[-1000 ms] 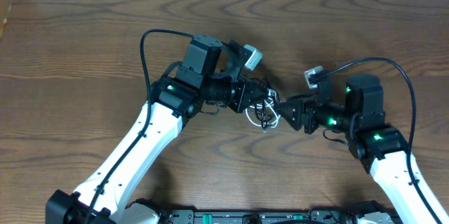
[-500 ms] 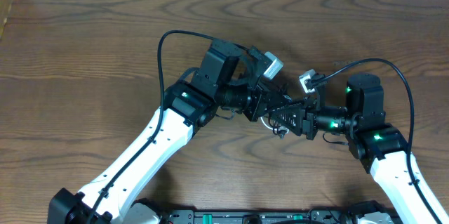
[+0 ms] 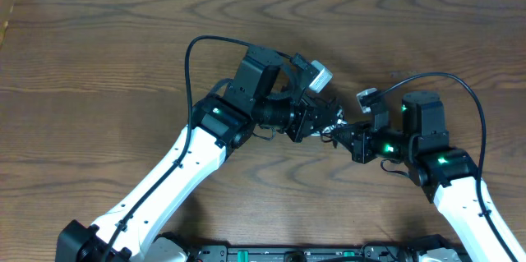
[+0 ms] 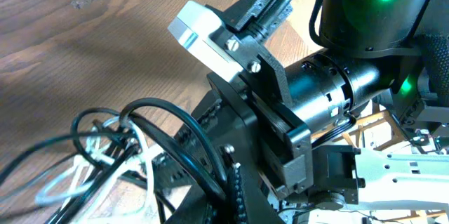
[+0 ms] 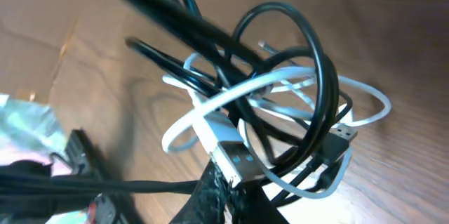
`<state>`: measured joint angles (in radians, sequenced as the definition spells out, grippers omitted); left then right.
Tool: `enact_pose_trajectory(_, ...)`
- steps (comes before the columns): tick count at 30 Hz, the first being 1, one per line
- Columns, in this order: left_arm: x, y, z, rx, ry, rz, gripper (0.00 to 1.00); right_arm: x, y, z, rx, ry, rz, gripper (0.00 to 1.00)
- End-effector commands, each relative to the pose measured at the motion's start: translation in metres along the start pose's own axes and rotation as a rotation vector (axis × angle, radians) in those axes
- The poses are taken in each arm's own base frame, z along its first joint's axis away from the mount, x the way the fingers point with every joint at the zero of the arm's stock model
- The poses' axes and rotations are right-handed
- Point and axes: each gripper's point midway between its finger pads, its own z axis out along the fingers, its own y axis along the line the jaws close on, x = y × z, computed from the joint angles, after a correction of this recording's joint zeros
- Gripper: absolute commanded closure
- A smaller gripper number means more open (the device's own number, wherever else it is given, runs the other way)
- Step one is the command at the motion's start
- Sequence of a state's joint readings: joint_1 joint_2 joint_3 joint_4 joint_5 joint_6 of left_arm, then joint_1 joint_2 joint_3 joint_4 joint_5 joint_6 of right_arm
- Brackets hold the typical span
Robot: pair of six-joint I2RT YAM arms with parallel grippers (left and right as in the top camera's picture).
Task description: Untangle cables
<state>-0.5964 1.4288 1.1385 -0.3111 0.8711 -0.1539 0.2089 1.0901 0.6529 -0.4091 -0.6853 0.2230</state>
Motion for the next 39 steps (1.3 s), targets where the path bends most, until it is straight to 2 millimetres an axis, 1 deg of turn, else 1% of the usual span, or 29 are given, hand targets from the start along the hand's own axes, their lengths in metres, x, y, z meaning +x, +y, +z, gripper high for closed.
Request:
enact_pose_trajectory(1,-0.002,-0.006,-0.009,0.024,-0.016,0.005,0.93,0.0,-0.012,-0.001,0.072,-0.007,-0.002,0.99)
enact_pose_trajectory(4,-0.002,-0.001,-0.012,0.013,-0.019,-0.008,0.93,0.001,-0.013,-0.001,0.08,-0.002,0.003,0.99)
enact_pose_trajectory(6,-0.002,0.004,-0.015,0.001,-0.019,-0.02,0.93,0.003,-0.024,-0.002,0.141,-0.001,0.022,0.99)
enact_pose_trajectory(8,0.0,0.017,-0.02,-0.052,-0.02,-0.053,0.92,0.009,-0.052,-0.008,0.303,-0.005,0.119,0.99)
enact_pose_trajectory(11,0.007,0.048,-0.032,-0.183,-0.013,-0.126,0.93,0.022,-0.093,-0.028,0.567,-0.017,0.254,0.99)
enact_pose_trajectory(13,0.015,0.071,-0.045,-0.282,-0.004,-0.179,0.93,0.03,-0.111,-0.041,0.695,-0.018,0.285,0.99)
enact_pose_trajectory(15,0.023,0.091,-0.059,-0.367,0.005,-0.23,0.93,0.036,-0.124,-0.054,0.801,-0.02,0.309,0.99)
enact_pose_trajectory(17,0.031,0.108,-0.074,-0.436,0.007,-0.288,0.93,0.04,-0.134,-0.066,0.894,-0.031,0.333,0.99)
enact_pose_trajectory(20,0.038,0.127,-0.096,-0.488,-0.004,-0.364,0.93,0.044,-0.142,-0.077,0.97,-0.048,0.368,0.99)
enact_pose_trajectory(27,0.043,0.154,-0.133,-0.563,-0.063,-0.468,0.93,0.048,-0.155,-0.095,1.059,-0.112,0.488,0.99)
enact_pose_trajectory(32,0.046,0.164,-0.149,-0.589,-0.088,-0.51,0.93,0.05,-0.165,-0.106,1.086,-0.14,0.553,0.99)
enact_pose_trajectory(34,0.044,0.16,-0.147,-0.563,-0.093,-0.518,0.93,0.046,-0.165,-0.104,1.054,-0.156,0.569,0.99)
enact_pose_trajectory(36,0.039,0.147,-0.138,-0.475,-0.094,-0.504,0.92,0.034,-0.157,-0.088,0.936,-0.146,0.524,0.99)
enact_pose_trajectory(37,0.035,0.137,-0.131,-0.413,-0.09,-0.478,0.93,0.026,-0.148,-0.076,0.845,-0.133,0.468,0.96)
enact_pose_trajectory(38,0.032,0.126,-0.124,-0.352,-0.084,-0.444,0.93,0.016,-0.136,-0.063,0.741,-0.12,0.398,0.91)
enact_pose_trajectory(39,0.027,0.112,-0.116,-0.272,-0.076,-0.392,0.93,0.005,-0.118,-0.049,0.603,-0.109,0.308,0.84)
